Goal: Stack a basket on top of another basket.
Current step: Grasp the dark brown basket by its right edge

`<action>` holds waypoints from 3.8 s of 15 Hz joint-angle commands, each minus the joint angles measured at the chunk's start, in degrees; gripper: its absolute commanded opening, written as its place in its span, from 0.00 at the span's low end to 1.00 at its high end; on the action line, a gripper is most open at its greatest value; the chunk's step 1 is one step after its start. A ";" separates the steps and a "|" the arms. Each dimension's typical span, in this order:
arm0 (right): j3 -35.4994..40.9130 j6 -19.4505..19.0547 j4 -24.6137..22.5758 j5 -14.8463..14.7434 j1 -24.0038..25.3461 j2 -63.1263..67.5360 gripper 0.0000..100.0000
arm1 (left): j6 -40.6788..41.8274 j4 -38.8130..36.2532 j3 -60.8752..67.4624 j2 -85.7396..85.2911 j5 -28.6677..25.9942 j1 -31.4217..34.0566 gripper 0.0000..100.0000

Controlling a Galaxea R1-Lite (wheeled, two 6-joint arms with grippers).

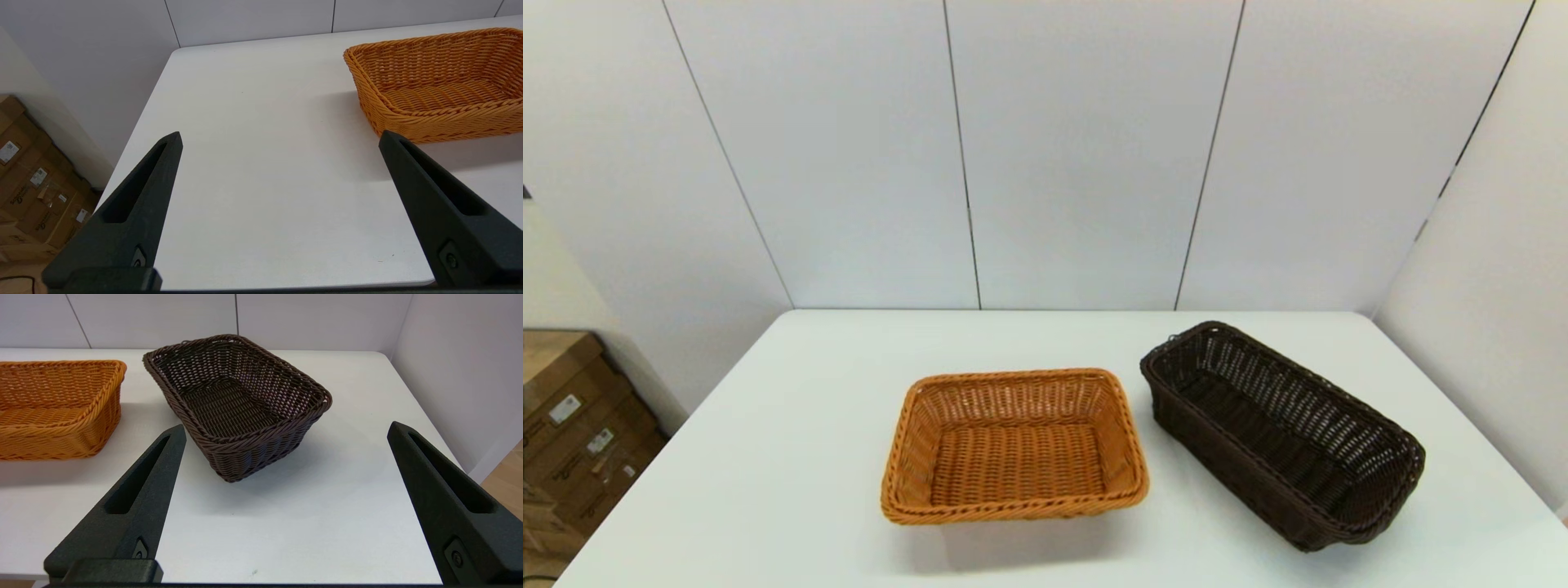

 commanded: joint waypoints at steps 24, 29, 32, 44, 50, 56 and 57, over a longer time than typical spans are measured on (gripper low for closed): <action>-22.85 1.64 12.39 6.00 0.35 33.84 1.00 | 0.01 0.03 0.00 -0.01 -0.02 0.01 1.00; -31.46 10.95 10.29 5.38 0.09 57.30 1.00 | 0.01 0.03 0.00 -0.01 -0.02 0.01 1.00; -35.24 15.53 10.11 4.85 -0.09 67.06 1.00 | 0.01 0.03 0.00 -0.01 -0.02 0.01 1.00; -36.91 30.91 10.11 -1.56 -4.57 88.24 1.00 | 0.01 0.03 0.00 -0.01 -0.02 0.01 1.00; -38.85 43.47 10.37 -1.65 -2.64 91.76 1.00 | 0.10 0.03 0.00 -0.01 -0.02 0.01 1.00; -38.85 50.42 10.11 -1.56 0.26 97.91 1.00 | 0.01 0.03 0.00 -0.01 -0.02 0.01 1.00; -38.85 50.95 10.02 -1.65 1.05 98.79 1.00 | 0.01 0.03 0.00 -0.01 -0.02 0.01 1.00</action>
